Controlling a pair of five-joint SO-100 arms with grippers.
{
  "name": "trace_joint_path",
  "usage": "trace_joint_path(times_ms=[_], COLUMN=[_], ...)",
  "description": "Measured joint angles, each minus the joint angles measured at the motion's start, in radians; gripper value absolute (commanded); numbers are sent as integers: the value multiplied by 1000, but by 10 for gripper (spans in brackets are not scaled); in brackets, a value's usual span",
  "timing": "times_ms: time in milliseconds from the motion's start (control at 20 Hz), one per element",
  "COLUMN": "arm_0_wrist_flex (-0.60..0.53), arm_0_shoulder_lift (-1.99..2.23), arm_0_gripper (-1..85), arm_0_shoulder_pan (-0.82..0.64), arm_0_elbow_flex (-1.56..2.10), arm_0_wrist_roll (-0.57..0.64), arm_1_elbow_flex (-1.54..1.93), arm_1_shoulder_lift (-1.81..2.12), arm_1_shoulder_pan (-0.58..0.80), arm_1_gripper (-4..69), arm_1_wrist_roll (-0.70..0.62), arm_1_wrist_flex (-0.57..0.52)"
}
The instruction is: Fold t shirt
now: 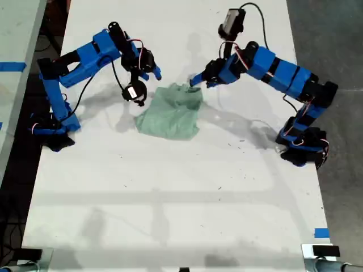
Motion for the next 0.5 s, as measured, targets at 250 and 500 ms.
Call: trace_joint_path(times_ms=[250,500], arm_0_wrist_flex=[2,-212], arm_0_shoulder_lift=[448,1255], arm_0_gripper=[-1,-1], arm_0_shoulder_pan=[63,575], arm_0_elbow_flex=[-34,465], arm_0_wrist_roll=[6,-339], arm_1_elbow_flex=[187,672], arm_1_shoulder_lift=[318,868], arm_1_shoulder_pan=[0,-359], arm_1_gripper=[9,10], arm_1_wrist_roll=[-26,110], arm_1_wrist_flex=[48,-49])
